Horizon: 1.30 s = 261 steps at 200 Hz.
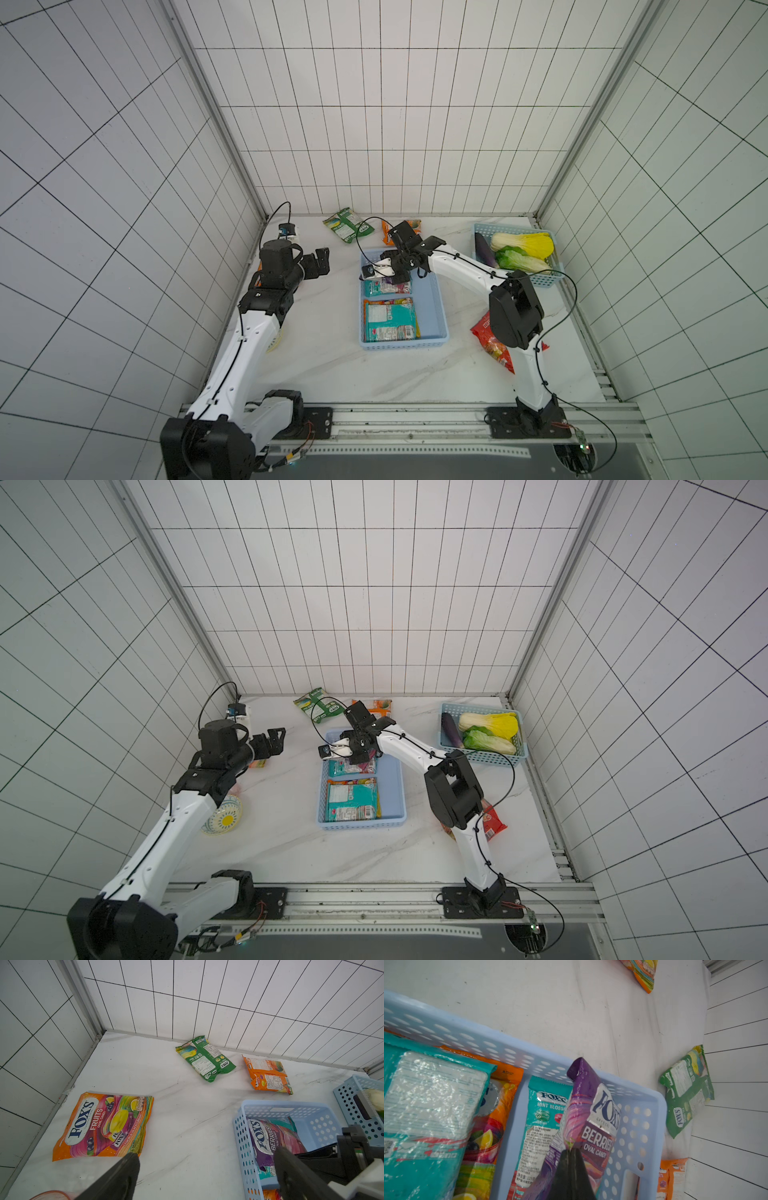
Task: Put the candies in the basket
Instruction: Place the candy in the basket.
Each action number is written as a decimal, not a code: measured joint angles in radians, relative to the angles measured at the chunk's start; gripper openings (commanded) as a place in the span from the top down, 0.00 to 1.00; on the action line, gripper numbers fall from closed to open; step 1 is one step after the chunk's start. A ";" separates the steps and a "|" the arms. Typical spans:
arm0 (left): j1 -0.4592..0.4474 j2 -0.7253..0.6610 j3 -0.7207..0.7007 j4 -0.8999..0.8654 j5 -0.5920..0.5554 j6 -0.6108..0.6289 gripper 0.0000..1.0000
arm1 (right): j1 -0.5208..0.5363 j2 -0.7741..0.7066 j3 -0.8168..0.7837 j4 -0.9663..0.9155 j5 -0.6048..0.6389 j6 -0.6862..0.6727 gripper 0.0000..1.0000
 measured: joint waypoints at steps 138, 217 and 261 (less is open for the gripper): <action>0.006 0.000 0.000 0.003 0.003 0.000 0.02 | 0.003 -0.036 -0.185 0.185 0.203 0.048 0.51; 0.009 0.000 0.001 -0.002 -0.011 -0.005 0.02 | 0.032 -0.080 -0.216 0.211 0.224 0.094 0.33; 0.014 0.004 0.005 -0.005 -0.018 -0.013 0.02 | 0.077 -0.204 -0.270 0.211 0.208 0.109 0.22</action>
